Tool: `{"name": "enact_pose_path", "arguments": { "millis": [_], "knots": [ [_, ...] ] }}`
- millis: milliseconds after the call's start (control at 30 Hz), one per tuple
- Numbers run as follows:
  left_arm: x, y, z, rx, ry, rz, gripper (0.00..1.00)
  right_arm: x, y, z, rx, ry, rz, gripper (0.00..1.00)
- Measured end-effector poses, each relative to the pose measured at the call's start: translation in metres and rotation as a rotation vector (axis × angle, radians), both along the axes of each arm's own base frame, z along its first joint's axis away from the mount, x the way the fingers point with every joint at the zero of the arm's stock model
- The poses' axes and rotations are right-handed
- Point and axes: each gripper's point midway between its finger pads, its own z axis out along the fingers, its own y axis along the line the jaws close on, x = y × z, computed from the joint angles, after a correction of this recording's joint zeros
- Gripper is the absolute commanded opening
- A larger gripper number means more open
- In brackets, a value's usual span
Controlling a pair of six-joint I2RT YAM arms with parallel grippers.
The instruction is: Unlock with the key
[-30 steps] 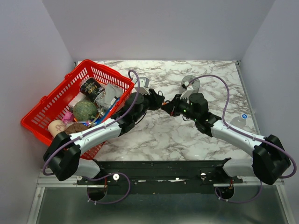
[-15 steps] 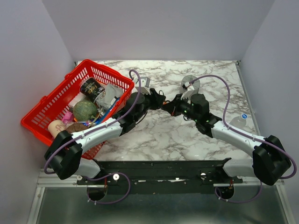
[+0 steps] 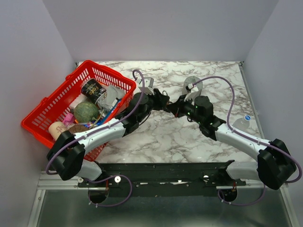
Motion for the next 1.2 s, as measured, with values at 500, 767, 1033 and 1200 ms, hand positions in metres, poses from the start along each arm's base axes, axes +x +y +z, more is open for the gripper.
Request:
{"name": "enact_pose_path", "arguments": {
  "millis": [500, 767, 1033, 1200],
  "knots": [
    [0.002, -0.007, -0.004, 0.055, -0.016, -0.015, 0.0, 0.003, -0.006, -0.005, -0.066, -0.033, -0.042, 0.01],
    [-0.001, -0.008, -0.006, 0.101, -0.042, -0.027, 0.0, 0.004, -0.008, 0.0, -0.079, -0.029, -0.067, 0.01],
    [-0.002, -0.013, 0.001, 0.092, -0.069, -0.034, 0.0, 0.003, -0.012, 0.009, -0.068, -0.048, -0.085, 0.01],
    [-0.003, -0.015, 0.0, 0.092, -0.065, -0.037, 0.0, 0.002, -0.014, 0.007, -0.062, -0.054, -0.088, 0.01]
  ]
}}
